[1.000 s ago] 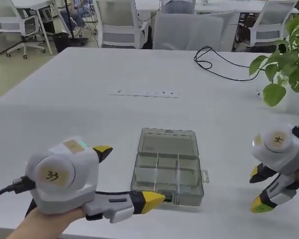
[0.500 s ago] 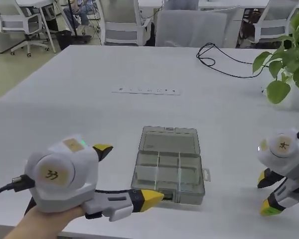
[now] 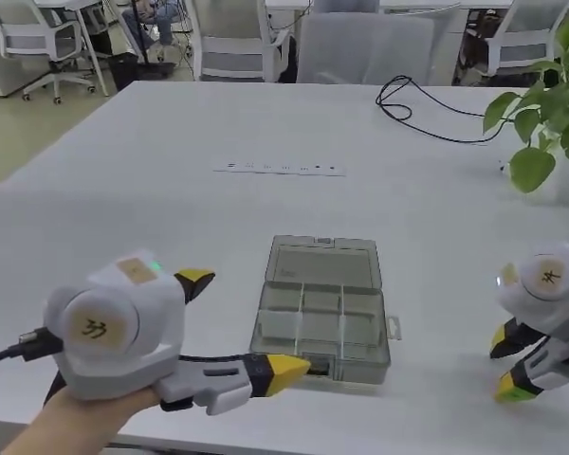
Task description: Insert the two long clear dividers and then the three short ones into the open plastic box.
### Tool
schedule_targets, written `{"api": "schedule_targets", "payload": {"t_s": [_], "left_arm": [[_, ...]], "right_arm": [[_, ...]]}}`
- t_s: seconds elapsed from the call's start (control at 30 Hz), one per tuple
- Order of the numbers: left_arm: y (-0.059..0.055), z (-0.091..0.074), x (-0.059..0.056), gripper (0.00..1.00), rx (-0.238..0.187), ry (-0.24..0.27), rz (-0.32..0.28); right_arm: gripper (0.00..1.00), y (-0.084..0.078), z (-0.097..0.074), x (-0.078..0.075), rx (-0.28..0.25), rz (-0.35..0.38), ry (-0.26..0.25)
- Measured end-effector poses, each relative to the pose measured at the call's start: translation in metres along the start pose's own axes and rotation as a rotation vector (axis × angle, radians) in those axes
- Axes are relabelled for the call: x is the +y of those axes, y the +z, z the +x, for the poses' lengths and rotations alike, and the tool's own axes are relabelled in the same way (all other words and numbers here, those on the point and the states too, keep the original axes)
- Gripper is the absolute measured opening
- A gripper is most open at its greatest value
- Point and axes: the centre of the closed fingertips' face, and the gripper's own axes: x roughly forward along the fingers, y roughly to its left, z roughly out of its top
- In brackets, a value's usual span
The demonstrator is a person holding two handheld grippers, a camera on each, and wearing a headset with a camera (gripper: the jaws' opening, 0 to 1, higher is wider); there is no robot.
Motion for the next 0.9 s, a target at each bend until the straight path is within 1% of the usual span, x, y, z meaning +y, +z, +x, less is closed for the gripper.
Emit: {"api": "schedule_targets", "payload": {"t_s": [0.13,0.3,0.4,0.53,0.63,0.7,0.73,0.77,0.8,0.9], "left_arm": [[0.002,-0.001,-0.003,0.9,-0.012,-0.01,-0.003],[0.002,-0.003,-0.004,0.9,-0.007,-0.01,0.002],[0.003,-0.006,-0.003,0.86,-0.005,-0.001,0.006],[0.005,-0.008,-0.001,0.82,-0.003,0.006,0.013],[0.007,-0.008,-0.001,0.79,-0.007,0.004,0.002],[0.009,-0.009,-0.002,0.76,-0.017,-0.004,-0.023],[0.01,-0.009,-0.003,0.74,-0.023,-0.009,-0.036],[0.012,-0.008,-0.005,0.72,-0.038,-0.016,-0.054],[0.013,-0.008,-0.006,0.72,-0.043,-0.021,-0.058],[0.013,-0.008,-0.009,0.69,-0.04,-0.035,-0.067]], "right_arm": [[0.33,0.0,-0.001,0.0,-0.012,0.015,-0.008],[0.32,0.0,-0.001,-0.001,-0.022,0.027,-0.016],[0.32,-0.001,-0.002,-0.003,-0.014,0.01,-0.041],[0.32,0.005,-0.008,-0.006,-0.038,0.011,-0.072],[0.32,0.015,-0.015,-0.008,-0.061,-0.011,-0.105],[0.32,0.027,-0.022,-0.01,-0.088,-0.031,-0.139],[0.32,0.031,-0.024,-0.01,-0.098,-0.032,-0.147],[0.32,0.038,-0.027,-0.01,-0.12,-0.027,-0.149],[0.32,0.044,-0.03,-0.01,-0.141,-0.026,-0.159],[0.32,0.059,-0.039,-0.011,-0.173,-0.039,-0.193]]}}
